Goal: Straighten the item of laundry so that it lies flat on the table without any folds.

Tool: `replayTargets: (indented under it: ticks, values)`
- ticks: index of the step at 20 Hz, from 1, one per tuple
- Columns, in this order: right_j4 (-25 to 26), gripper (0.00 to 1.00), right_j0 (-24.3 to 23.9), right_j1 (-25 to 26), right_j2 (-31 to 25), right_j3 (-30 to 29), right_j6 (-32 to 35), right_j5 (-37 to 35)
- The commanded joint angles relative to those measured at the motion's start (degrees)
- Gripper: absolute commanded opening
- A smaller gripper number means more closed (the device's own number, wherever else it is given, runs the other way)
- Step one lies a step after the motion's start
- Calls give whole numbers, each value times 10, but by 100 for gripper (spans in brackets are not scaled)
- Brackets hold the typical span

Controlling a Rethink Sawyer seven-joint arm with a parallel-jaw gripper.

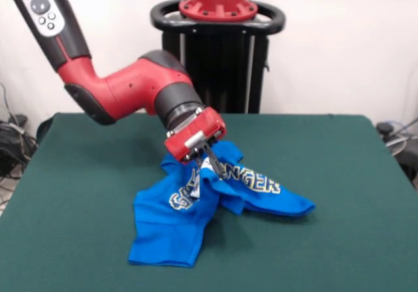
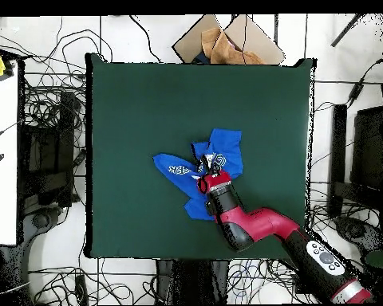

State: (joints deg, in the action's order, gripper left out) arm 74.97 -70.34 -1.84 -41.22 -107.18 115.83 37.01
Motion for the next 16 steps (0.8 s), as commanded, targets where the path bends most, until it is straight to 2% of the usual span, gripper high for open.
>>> replayTargets:
  ticks: [1,5,6,10,11,14,16]
  values:
    - [61,0,31,88,52,150,239,7]
    - [-18,0,36,100,86,150,125,20]
    - [-23,100,43,100,92,152,124,31]
    - [-92,100,52,90,103,130,81,35]
    - [-121,100,62,72,110,112,70,33]
    - [-247,100,118,-19,160,38,28,43]
    - [-337,100,183,-100,216,-8,28,43]
